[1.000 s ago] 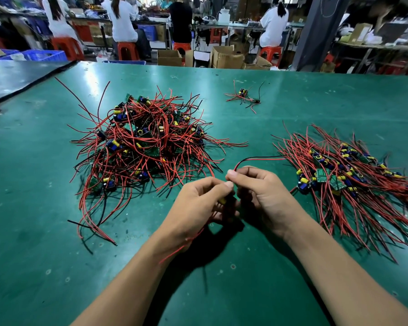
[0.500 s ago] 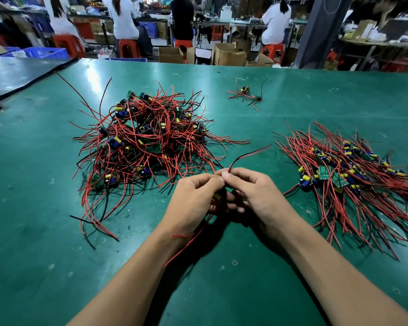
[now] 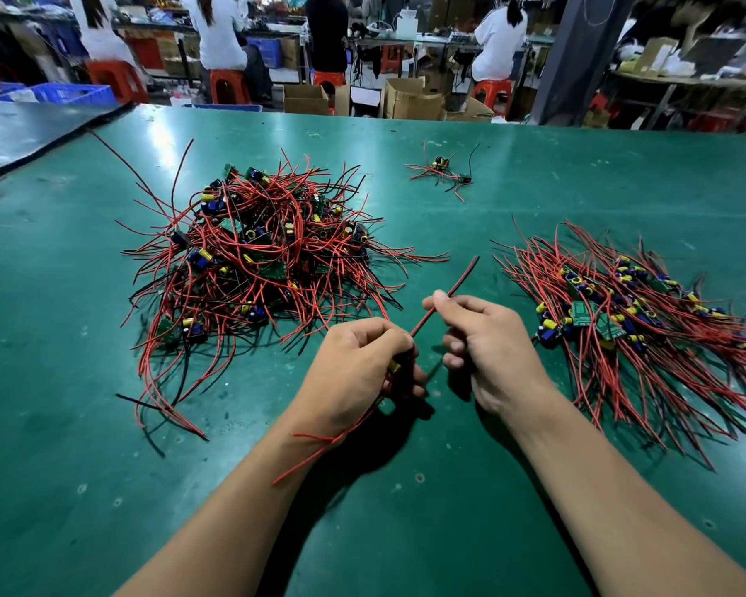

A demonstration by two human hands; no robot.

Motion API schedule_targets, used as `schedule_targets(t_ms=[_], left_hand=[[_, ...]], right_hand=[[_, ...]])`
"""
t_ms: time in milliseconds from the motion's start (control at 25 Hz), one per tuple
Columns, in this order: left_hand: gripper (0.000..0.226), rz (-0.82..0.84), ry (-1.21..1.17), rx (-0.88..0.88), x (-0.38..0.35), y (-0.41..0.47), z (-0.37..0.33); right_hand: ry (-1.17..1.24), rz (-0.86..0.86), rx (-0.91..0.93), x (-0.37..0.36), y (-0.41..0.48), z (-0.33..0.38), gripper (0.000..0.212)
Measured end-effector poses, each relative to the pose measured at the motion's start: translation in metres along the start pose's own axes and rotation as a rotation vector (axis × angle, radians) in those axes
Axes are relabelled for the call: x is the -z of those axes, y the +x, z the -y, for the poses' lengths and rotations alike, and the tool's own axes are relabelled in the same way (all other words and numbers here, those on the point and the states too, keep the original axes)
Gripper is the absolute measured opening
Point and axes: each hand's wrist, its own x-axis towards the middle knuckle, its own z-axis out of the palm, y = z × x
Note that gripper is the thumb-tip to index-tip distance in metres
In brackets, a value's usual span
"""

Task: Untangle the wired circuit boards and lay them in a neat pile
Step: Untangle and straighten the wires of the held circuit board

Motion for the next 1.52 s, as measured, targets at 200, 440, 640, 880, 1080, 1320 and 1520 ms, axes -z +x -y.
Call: schedule_targets(t_ms=[200, 440, 640, 880, 1080, 1320, 1520], left_hand=[[0.03, 0.024, -0.021, -0.004, 0.0, 0.0, 0.002], [0.021, 0.058, 0.038, -0.108, 0.0, -0.004, 0.005], [0.02, 0.034, -0.032, -0.118, -0.001, -0.004, 0.009], [0.02, -0.006, 0.017, -0.102, 0.001, 0.0, 0.011], [0.019, -0.004, 0.05, -0.119, 0.0, -0.001, 0.01], [0.017, 0.052, 0.102, -0.13, -0.002, -0.002, 0.01], [0.014, 0.055, 0.093, -0.131, 0.001, -0.003, 0.011]], right_hand=[[0.31, 0.087, -0.277, 0.004, 0.003, 0.009, 0.031], [0.32, 0.132, -0.276, 0.0, 0.0, 0.007, 0.026], [-0.052, 0.287, -0.192, -0.009, -0.017, -0.003, 0.029], [-0.099, 0.239, -0.226, -0.009, -0.015, -0.003, 0.033], [-0.101, 0.107, -0.098, -0.009, -0.005, -0.004, 0.029], [0.213, -0.02, -0.157, 0.003, 0.007, 0.008, 0.045], [0.61, 0.155, -0.393, 0.014, 0.008, 0.017, 0.059]])
